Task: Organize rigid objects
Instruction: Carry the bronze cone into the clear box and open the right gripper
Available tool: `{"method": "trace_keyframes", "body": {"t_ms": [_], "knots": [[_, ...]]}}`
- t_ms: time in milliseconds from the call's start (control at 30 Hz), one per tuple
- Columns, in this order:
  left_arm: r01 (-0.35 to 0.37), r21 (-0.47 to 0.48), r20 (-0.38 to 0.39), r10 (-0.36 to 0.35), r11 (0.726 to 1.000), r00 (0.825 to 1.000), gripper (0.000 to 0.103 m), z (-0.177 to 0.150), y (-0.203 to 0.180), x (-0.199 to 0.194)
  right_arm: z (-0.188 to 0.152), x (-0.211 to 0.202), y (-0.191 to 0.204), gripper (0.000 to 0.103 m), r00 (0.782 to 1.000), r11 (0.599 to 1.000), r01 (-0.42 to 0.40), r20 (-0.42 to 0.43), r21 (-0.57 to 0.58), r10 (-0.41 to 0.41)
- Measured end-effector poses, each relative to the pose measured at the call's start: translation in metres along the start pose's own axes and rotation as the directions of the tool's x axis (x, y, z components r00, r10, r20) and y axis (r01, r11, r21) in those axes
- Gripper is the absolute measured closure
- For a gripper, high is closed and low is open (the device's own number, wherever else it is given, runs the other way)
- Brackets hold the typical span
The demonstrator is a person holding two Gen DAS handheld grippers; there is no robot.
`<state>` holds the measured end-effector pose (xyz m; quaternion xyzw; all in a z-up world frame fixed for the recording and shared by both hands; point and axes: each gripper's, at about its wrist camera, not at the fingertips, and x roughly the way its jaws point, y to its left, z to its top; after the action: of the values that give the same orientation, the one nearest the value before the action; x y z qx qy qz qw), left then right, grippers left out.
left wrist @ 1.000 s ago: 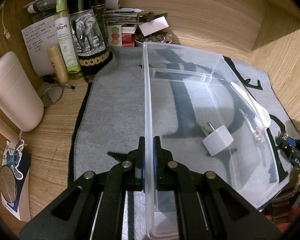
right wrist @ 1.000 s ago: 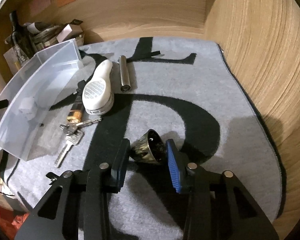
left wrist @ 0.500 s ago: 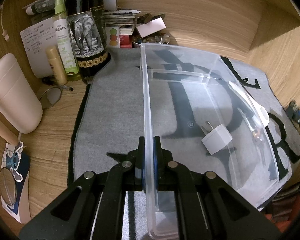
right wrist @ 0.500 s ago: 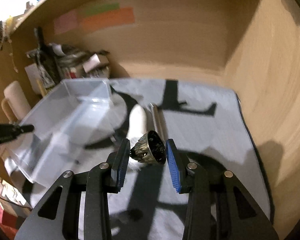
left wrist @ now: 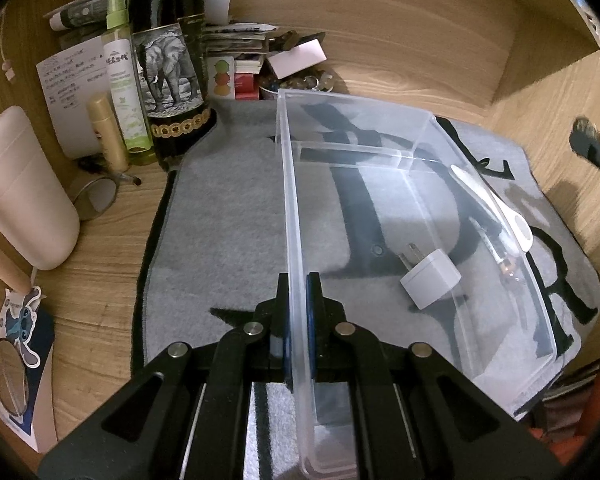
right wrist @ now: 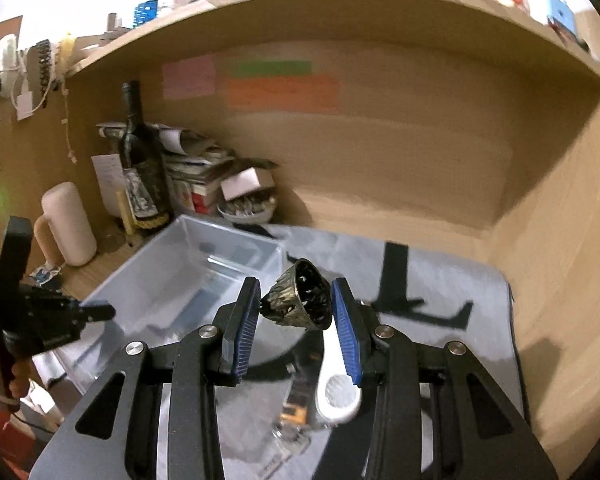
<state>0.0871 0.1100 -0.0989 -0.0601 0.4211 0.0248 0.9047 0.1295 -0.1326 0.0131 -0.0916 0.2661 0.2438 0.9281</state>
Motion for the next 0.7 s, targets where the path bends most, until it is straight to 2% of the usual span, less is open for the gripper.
{"method": "trace_keyframes", "body": {"t_ms": [267, 500, 700], "knots": [[0.007, 0.011, 0.006, -0.007, 1.000, 1.000, 0.097, 0.000, 0.000, 0.001, 0.018, 0.022, 0.030, 0.069, 0.998, 0.995, -0.071, 0.000, -0.066, 0.071], [0.006, 0.030, 0.006, -0.006, 1.000, 1.000, 0.097, -0.001, -0.001, 0.000, 0.021, 0.058, 0.051, 0.069, 0.991, 0.990, -0.115, -0.071, -0.086, 0.109], [0.015, 0.031, 0.009, -0.016, 0.999, 1.000, 0.097, 0.000, 0.000, 0.001, 0.015, 0.085, 0.062, 0.069, 0.978, 0.983, -0.153, -0.159, -0.102, 0.136]]}}
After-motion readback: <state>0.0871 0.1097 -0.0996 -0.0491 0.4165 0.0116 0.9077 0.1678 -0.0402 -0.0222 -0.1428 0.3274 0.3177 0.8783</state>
